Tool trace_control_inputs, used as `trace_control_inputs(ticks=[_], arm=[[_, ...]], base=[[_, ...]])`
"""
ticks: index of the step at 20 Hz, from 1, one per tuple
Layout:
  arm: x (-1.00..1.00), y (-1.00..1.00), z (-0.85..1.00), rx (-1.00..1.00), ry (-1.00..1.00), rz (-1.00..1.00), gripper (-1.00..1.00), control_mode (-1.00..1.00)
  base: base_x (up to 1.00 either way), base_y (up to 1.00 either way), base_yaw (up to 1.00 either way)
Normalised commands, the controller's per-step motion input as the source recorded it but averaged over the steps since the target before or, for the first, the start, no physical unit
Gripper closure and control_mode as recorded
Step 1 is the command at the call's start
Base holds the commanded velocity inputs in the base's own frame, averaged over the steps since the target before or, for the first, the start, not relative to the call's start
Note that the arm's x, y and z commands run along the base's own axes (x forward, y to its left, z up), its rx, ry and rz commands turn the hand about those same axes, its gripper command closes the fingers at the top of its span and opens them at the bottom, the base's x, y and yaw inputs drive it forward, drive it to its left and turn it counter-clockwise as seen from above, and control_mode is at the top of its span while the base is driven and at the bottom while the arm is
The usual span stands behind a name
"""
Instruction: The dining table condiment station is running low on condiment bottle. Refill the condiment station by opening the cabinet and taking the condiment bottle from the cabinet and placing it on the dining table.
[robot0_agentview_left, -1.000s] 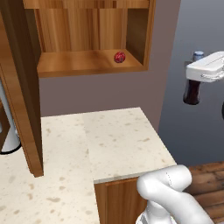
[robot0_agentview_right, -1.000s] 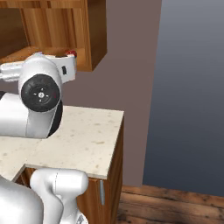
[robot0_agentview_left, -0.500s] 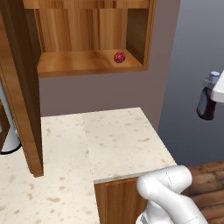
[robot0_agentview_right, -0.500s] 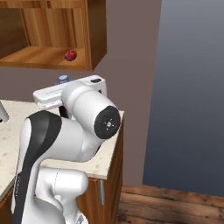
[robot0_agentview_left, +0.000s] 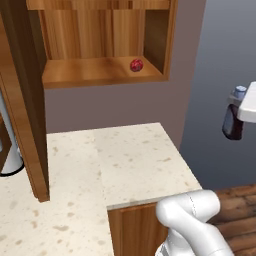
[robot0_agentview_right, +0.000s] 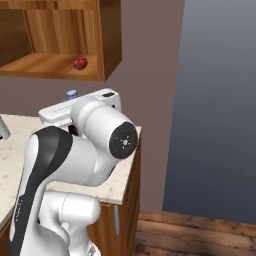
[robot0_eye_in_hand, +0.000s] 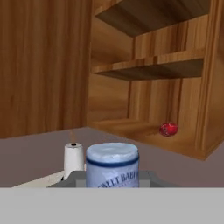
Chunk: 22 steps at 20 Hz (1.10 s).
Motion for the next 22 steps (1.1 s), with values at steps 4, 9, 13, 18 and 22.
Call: trace_control_inputs(ticks=[4,9,13,18,22], arm=[[0.0,0.0,0.0,0.0,0.0,0.0,1.0,1.0],[0.0,0.0,0.0,0.0,0.0,0.0,1.0,1.0],[0.0,0.0,0.0,0.0,0.0,0.0,1.0,1.0],[0.0,0.0,0.0,0.0,0.0,0.0,1.0,1.0],[0.0,0.0,0.0,0.0,0.0,0.0,1.0,1.0]], base=[[-0.45,-0.08,-0.47],[-0.4,-0.02,-0.85],[-0.29,-0.03,-0.89],[-0.1,0.0,-0.96],[0.0,0.0,-1.0]])
